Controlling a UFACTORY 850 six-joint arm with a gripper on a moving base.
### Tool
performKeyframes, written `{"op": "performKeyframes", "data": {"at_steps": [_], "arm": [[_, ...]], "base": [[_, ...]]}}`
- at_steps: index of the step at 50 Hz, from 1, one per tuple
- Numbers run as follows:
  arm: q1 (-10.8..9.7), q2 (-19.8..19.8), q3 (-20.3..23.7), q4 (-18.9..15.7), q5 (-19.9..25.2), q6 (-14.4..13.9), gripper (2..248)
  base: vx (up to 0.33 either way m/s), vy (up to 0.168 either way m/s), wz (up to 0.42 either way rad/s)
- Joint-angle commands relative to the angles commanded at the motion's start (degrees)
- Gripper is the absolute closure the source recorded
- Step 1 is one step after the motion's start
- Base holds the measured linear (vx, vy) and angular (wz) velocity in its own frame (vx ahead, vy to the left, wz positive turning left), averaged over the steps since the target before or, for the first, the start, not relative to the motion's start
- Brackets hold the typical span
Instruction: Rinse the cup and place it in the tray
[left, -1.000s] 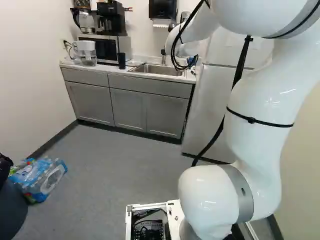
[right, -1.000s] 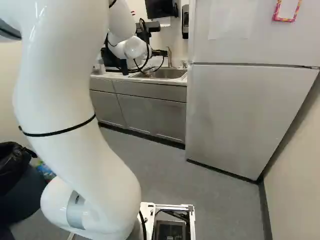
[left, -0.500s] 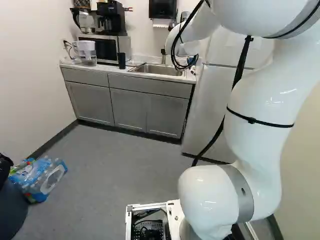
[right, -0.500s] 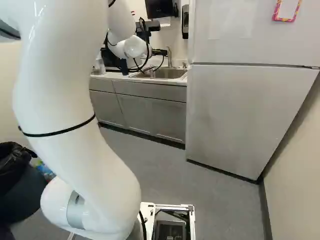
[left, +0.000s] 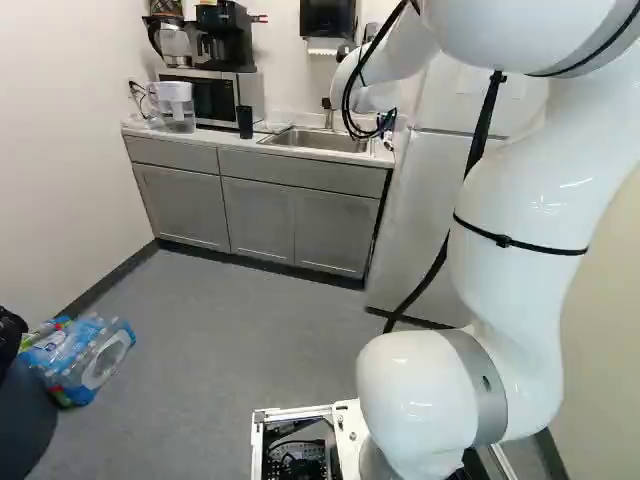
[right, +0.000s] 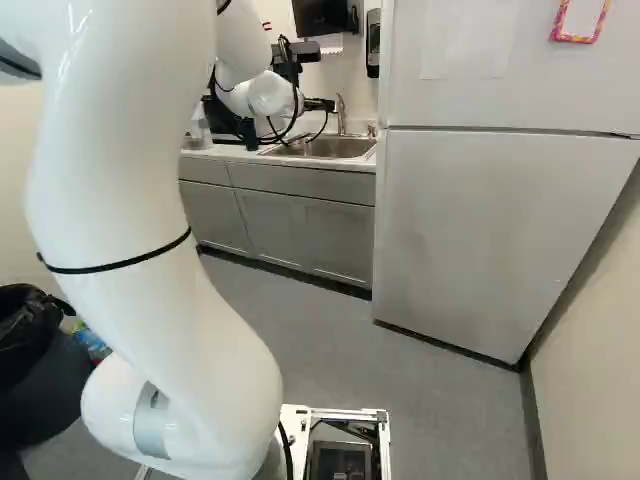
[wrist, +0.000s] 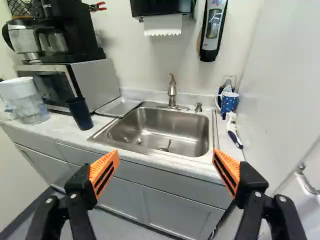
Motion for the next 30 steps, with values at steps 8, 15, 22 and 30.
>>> {"op": "performKeyframes", "data": {"at_steps": [8, 15, 22, 30], "arm": [[0.0, 0.0, 0.0, 0.0, 0.0, 0.0, 3], [0.0, 0.0, 0.0, 0.0, 0.0, 0.0, 3], [0.0, 0.0, 0.0, 0.0, 0.0, 0.0, 3], [0.0, 0.0, 0.0, 0.0, 0.0, 0.0, 3]], "base": [[0.034, 0.000, -0.003], [0.044, 0.000, -0.005], [0.061, -0.002, -0.007], [0.079, 0.002, -0.012]]}}
